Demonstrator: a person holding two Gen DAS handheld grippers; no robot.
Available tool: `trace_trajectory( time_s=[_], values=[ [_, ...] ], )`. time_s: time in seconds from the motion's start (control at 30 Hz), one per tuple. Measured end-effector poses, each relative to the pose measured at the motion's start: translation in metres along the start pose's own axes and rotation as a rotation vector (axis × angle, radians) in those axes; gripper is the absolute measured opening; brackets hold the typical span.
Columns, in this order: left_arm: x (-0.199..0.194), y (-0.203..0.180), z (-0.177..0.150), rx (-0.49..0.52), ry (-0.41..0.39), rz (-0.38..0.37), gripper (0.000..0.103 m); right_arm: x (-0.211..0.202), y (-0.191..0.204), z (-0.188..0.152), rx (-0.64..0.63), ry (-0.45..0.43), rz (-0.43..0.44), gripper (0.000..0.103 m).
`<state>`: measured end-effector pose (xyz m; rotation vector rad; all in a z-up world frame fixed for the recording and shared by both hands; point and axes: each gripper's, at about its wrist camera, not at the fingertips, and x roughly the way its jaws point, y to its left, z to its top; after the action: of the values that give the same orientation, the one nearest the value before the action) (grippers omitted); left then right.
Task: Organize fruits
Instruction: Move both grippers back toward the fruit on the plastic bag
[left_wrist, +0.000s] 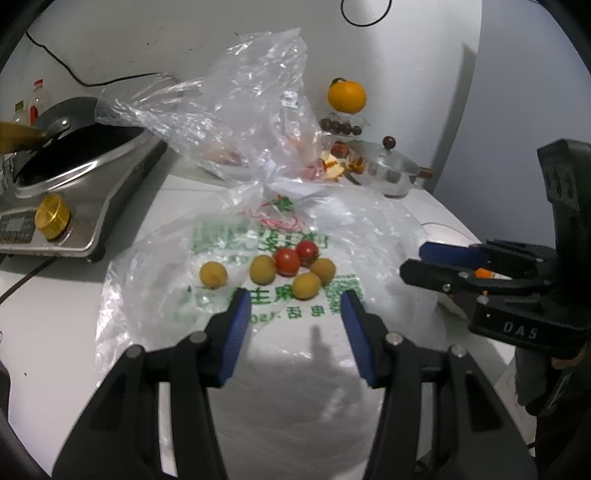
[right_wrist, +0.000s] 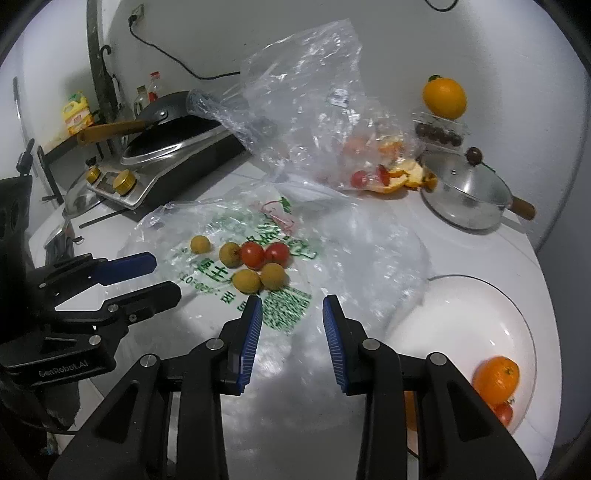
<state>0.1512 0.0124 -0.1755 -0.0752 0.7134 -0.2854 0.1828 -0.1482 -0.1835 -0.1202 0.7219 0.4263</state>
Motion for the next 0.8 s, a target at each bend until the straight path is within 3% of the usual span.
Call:
trace_trajectory(
  time_s=[0.43, 0.8],
  values=[
    [0.024, 0.025, 0.007, -0.036, 0.018, 0.007, 0.052, 0.038, 0.012, 0.018, -0.038, 0.023, 0.009, 0.036],
    [0.039, 0.033, 0.007, -0.061, 0.042, -0.002, 0.052, 0.071, 0.011, 0.030, 0.005, 0.052, 0.060, 0.036]
  ],
)
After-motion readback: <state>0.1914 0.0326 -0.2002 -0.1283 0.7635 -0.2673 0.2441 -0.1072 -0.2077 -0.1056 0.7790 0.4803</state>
